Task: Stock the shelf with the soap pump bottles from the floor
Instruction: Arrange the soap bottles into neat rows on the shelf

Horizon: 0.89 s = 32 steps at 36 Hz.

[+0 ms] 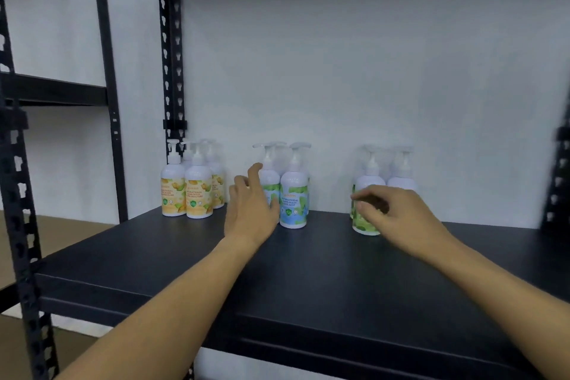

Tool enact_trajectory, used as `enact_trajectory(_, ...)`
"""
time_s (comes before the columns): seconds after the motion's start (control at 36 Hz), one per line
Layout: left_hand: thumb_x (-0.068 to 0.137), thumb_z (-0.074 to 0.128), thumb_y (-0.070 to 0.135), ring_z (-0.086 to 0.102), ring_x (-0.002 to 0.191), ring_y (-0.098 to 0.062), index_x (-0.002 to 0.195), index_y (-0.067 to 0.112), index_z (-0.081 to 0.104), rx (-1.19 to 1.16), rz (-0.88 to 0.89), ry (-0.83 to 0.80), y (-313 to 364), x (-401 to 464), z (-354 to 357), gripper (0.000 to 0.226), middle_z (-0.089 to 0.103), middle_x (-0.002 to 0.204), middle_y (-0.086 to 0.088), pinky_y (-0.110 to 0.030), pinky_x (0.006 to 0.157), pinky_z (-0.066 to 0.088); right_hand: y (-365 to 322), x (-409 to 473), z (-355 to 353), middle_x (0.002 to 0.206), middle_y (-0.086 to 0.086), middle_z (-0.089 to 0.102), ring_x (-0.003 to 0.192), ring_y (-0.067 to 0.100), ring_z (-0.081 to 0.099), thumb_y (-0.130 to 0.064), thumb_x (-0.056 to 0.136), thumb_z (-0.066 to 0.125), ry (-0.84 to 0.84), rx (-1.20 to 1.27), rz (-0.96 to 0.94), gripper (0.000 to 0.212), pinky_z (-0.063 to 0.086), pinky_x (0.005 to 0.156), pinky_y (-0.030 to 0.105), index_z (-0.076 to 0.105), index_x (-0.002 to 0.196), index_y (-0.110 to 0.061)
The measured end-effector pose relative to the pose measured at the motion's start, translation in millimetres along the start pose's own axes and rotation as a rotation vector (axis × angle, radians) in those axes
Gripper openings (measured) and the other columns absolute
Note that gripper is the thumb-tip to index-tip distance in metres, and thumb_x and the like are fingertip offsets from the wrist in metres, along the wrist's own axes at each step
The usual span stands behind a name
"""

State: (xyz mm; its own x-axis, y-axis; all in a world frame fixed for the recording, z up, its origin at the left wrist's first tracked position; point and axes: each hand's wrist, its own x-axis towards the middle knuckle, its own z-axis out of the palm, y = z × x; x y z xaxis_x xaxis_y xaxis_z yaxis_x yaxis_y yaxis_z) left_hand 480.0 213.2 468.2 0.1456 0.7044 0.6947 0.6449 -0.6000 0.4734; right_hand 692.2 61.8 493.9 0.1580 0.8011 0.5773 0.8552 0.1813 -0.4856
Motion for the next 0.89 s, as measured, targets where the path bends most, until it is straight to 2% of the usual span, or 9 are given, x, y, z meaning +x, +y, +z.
enact_trajectory(0.08, 0.09, 0.059, 0.024, 0.043, 0.112, -0.028, 0.141, 0.018, 0.032, 0.037, 0.079, 0.002, 24, -13, -4, 0.057, 0.042, 0.123, -0.01, -0.037, 0.088, 0.042, 16, -6, -29, 0.087, -0.012, 0.071, 0.082, -0.001, 0.063, -0.02, 0.092, 0.063, 0.256, 0.077, 0.078, 0.012, 0.043, 0.067, 0.012, 0.072, 0.096, -0.028)
enact_trajectory(0.19, 0.093, 0.054, 0.031, 0.043, 0.117, -0.02, 0.133, 0.023, 0.037, -0.04, 0.151, -0.221, 49, -33, 2, 0.045, 0.043, 0.128, -0.001, -0.035, 0.088, 0.042, 37, -6, -52, 0.095, -0.002, 0.068, 0.082, 0.009, 0.061, -0.02, 0.093, 0.057, 0.438, 0.128, 0.234, 0.018, 0.041, 0.062, 0.021, 0.065, 0.11, -0.02)
enact_trajectory(0.25, 0.095, 0.053, 0.039, 0.043, 0.122, -0.018, 0.136, 0.026, 0.036, -0.025, 0.197, -0.393, 58, -40, 11, 0.046, 0.043, 0.135, 0.002, -0.036, 0.095, 0.042, 46, -3, -55, 0.109, 0.003, 0.065, 0.084, 0.01, 0.059, -0.028, 0.095, 0.057, 0.347, 0.122, 0.36, 0.03, 0.041, 0.062, 0.026, 0.057, 0.123, -0.017)
enact_trajectory(0.33, 0.096, 0.051, 0.049, 0.038, 0.136, -0.018, 0.147, 0.032, 0.031, 0.018, 0.213, -0.654, 66, -46, 22, 0.057, 0.037, 0.152, 0.003, -0.04, 0.109, 0.037, 54, 4, -52, 0.137, 0.01, 0.054, 0.112, 0.025, 0.058, -0.042, 0.095, 0.06, 0.093, 0.084, 0.51, 0.062, 0.04, 0.079, 0.031, 0.038, 0.146, -0.015)
enact_trajectory(0.39, 0.097, 0.048, 0.053, 0.032, 0.143, -0.02, 0.153, 0.035, 0.025, 0.069, 0.195, -0.768, 68, -49, 25, 0.063, 0.028, 0.16, 0.004, -0.038, 0.114, 0.03, 57, 9, -47, 0.145, 0.012, 0.048, 0.124, 0.028, 0.054, -0.04, 0.094, 0.063, 0.016, 0.082, 0.504, 0.073, 0.039, 0.085, 0.03, 0.028, 0.153, -0.015)
enact_trajectory(0.53, 0.102, 0.041, 0.05, 0.013, 0.152, -0.017, 0.155, 0.032, 0.027, 0.14, 0.205, -0.841, 73, -51, 25, 0.058, 0.02, 0.165, 0.003, -0.038, 0.12, 0.012, 66, 22, -37, 0.129, 0.005, 0.059, 0.106, 0.02, 0.061, -0.023, 0.09, 0.068, -0.024, 0.149, 0.419, 0.059, 0.048, 0.084, 0.031, 0.039, 0.141, -0.018)
enact_trajectory(0.69, 0.101, 0.041, 0.051, 0.008, 0.153, -0.016, 0.155, 0.034, 0.029, 0.143, 0.193, -0.845, 71, -51, 29, 0.057, 0.016, 0.166, 0.003, -0.038, 0.122, 0.008, 79, 15, -27, 0.118, -0.002, 0.057, 0.105, 0.017, 0.057, -0.011, 0.087, 0.067, 0.052, 0.181, 0.348, 0.065, 0.044, 0.084, 0.027, 0.037, 0.144, -0.024)
enact_trajectory(0.83, 0.1, 0.042, 0.053, 0.007, 0.153, -0.016, 0.154, 0.036, 0.029, 0.135, 0.175, -0.859, 68, -49, 32, 0.058, 0.015, 0.166, 0.005, -0.039, 0.123, 0.009, 86, 13, -25, 0.109, -0.004, 0.059, 0.095, 0.013, 0.059, -0.013, 0.085, 0.071, 0.107, 0.176, 0.319, 0.064, 0.044, 0.068, 0.017, 0.041, 0.14, -0.025)
enact_trajectory(0.89, 0.1, 0.042, 0.054, 0.008, 0.153, -0.016, 0.154, 0.037, 0.03, 0.131, 0.166, -0.86, 67, -49, 32, 0.058, 0.016, 0.165, 0.005, -0.039, 0.123, 0.01, 87, 13, -22, 0.107, -0.003, 0.062, 0.093, 0.014, 0.062, -0.017, 0.083, 0.073, 0.137, 0.161, 0.324, 0.061, 0.048, 0.069, 0.021, 0.042, 0.135, -0.026)
